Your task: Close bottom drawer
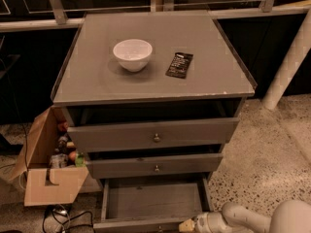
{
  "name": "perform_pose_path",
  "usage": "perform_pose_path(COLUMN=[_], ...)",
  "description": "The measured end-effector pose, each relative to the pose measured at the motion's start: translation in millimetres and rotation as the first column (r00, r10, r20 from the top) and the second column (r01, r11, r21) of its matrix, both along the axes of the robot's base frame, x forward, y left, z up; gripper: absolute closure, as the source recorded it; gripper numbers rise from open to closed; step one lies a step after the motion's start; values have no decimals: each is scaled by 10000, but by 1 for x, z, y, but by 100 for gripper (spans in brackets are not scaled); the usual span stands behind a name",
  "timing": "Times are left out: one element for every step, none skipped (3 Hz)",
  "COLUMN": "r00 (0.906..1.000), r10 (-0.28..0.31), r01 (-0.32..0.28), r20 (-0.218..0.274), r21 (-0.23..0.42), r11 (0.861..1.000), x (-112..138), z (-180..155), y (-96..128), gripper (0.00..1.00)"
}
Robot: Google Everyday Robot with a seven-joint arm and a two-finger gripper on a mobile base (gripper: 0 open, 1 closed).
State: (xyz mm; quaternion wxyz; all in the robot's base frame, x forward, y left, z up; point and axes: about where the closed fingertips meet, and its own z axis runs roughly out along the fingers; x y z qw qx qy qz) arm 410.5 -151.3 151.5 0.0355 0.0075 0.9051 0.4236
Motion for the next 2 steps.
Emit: perform_pose_path(r00=[9998,9981], r10=[-17,-18], r01=[17,11], r20=[178,609], r21=[39,118], r11=[10000,9999], x=[6,23], z=[2,6], y=[6,19], gripper=[100,100])
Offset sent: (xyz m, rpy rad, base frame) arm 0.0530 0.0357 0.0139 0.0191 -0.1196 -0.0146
